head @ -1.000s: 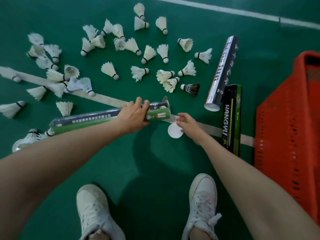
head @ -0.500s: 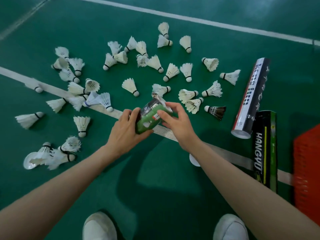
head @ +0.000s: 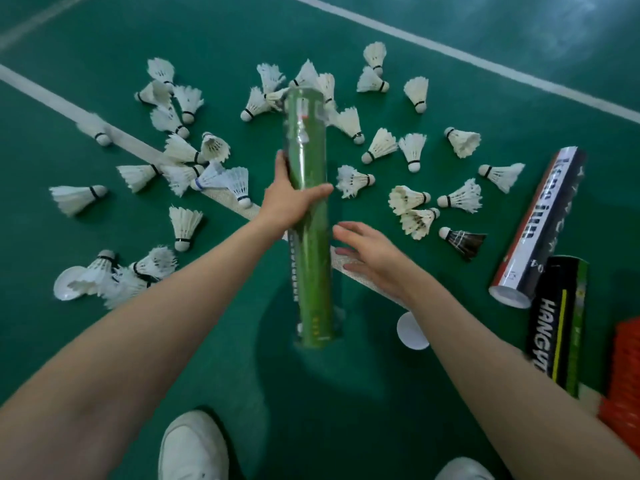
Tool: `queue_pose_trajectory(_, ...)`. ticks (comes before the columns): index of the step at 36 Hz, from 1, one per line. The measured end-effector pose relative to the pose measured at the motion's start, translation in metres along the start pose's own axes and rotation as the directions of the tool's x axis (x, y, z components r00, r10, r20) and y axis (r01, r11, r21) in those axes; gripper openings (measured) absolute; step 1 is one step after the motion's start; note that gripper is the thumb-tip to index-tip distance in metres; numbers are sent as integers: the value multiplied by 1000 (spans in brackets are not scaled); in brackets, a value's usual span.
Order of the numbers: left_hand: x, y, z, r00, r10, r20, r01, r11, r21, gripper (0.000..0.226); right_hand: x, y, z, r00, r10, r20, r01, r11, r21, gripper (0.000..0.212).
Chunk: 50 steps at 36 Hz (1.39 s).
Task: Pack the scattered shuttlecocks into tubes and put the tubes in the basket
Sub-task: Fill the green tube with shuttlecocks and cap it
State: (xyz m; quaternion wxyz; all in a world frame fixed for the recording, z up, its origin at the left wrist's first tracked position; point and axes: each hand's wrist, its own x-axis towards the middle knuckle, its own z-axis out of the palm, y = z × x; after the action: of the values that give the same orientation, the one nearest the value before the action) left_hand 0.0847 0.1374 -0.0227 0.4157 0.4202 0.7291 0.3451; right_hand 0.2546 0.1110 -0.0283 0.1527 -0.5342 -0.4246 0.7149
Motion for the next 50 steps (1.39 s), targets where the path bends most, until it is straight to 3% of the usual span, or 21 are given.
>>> queue_pose_trajectory(2, 2, -3, -3, 982, -171, -85, 144, 957, -253, 98, -3, 15, 4, 999, -26, 46, 36, 968, -247, 75)
queue_pose_trajectory(3, 1, -7, -5, 961, -256, -101, 205, 912, -356, 94, -4, 21, 3, 998, -54, 42, 67, 901, -429, 84)
queue_pose_trajectory(6, -6, -26, -10, 881, -461, -104, 333, 762, -555, 94, -5, 32, -9, 980, -183, -76, 45, 580, -814, 90)
queue_pose_trajectory(9, -15, -53, -12, 794, -599, -103, 429, 673, -602, 105, -2, 33, -18, 945, -319, -78, 47, 367, -929, 79)
queue_pose_trajectory(12, -30, -65, -8, 748, -639, -177, 542, 743, -392, 106, 3, 32, -24, 887, -462, -15, 80, 186, -979, 77)
queue_pose_trajectory(14, -45, -67, -1, 777, -549, -308, 536, 833, -133, 102, 6, 33, -28, 850, -526, 1, 87, 139, -986, 75)
queue_pose_trajectory(17, -64, -67, 7, 871, -186, -454, 297, 937, 186, 72, 12, 32, -33, 812, -581, 58, 107, 51, -993, 73)
queue_pose_trajectory(18, -67, -67, 9, 905, -40, -423, 185, 933, 308, 63, 14, 30, -33, 809, -582, 85, 115, 15, -993, 73)
queue_pose_trajectory(20, -70, -63, 13, 948, 217, -231, -53, 827, 560, 49, 19, 26, -32, 789, -594, 156, 153, -56, -987, 72)
queue_pose_trajectory(22, -69, -54, 20, 930, 366, 10, -282, 697, 660, 50, 23, 25, -31, 722, -652, 231, 215, -106, -971, 66)
queue_pose_trajectory(25, -59, -44, 31, 901, 333, 279, -429, 579, 693, 74, 26, 26, -30, 652, -715, 253, 276, -87, -957, 61)
queue_pose_trajectory(29, -40, -44, 34, 888, 329, 321, -437, 383, 814, 77, 33, 31, -33, 621, -756, 208, 383, 61, -922, 65)
queue_pose_trajectory(31, -34, -45, 31, 894, 339, 293, -418, 397, 817, 75, 37, 32, -37, 607, -780, 151, 439, 170, -882, 68)
queue_pose_trajectory(34, -31, -48, 23, 925, 327, 195, -344, 499, 796, 75, 40, 30, -46, 659, -749, -68, 447, 464, -765, 74)
queue_pose_trajectory(36, -30, -49, 17, 944, 301, 138, -291, 552, 782, 73, 44, 31, -58, 669, -699, -252, 393, 620, -679, 62)
queue_pose_trajectory(37, -30, -50, 15, 952, 282, 121, -268, 572, 775, 72, 48, 33, -66, 662, -676, -325, 330, 651, -684, 53)
queue_pose_trajectory(39, -31, -53, 14, 963, 248, 106, -238, 596, 767, 71, 57, 37, -83, 685, -596, -420, 97, 645, -758, 40)
queue_pose_trajectory(42, -33, -56, 16, 970, 207, 128, -229, 599, 767, 72, 65, 41, -102, 806, -360, -470, -228, 545, -807, 38)
queue_pose_trajectory(46, -33, -56, 19, 972, 177, 152, -230, 615, 755, 69, 68, 42, -109, 881, -272, -386, -240, 447, -862, 55)
queue_pose_trajectory(50, -36, -55, 15, 979, 145, 141, -202, 641, 740, 67, 60, 38, -104, 857, -335, -391, -216, 456, -863, 60)
